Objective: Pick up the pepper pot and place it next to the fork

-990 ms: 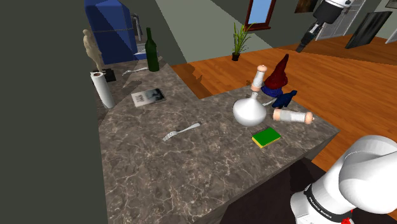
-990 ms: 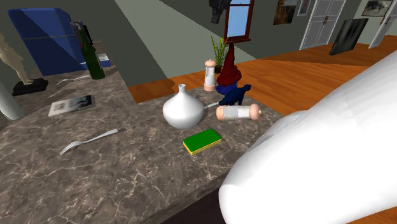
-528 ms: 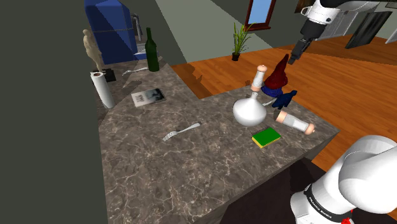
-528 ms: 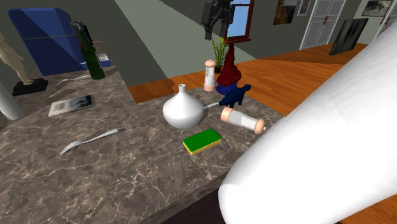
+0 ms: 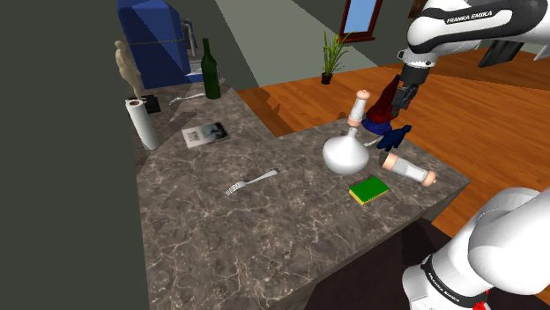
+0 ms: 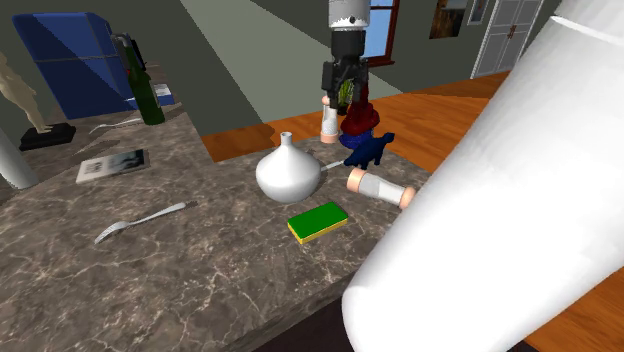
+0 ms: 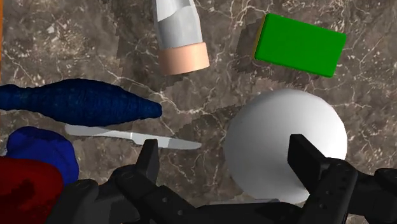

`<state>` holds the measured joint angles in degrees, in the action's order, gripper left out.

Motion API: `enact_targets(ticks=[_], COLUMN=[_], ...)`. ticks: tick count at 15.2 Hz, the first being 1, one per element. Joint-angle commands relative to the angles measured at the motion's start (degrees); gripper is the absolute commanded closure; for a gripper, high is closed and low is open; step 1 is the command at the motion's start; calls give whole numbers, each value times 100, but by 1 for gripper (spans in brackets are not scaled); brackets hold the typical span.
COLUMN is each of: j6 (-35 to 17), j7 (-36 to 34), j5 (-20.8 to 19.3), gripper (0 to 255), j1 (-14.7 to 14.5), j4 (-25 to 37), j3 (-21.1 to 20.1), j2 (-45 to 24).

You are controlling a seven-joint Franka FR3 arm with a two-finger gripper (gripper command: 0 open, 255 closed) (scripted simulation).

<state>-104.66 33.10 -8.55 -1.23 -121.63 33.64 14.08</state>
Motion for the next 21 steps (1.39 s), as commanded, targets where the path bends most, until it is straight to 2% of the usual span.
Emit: enact_targets(ticks=[1,10,17,21], j6=[-116,-655,-1215,-1262], j7=[-58,-134,-84,-79], j5=[-30,-92,-52,-47], gripper=[0,0,0,0], j1=[11,158,214,220], j4=[-91,-429,-837,-868], j3=[45,283,321,323], j2=[-285,-1593,-1763,-1780])
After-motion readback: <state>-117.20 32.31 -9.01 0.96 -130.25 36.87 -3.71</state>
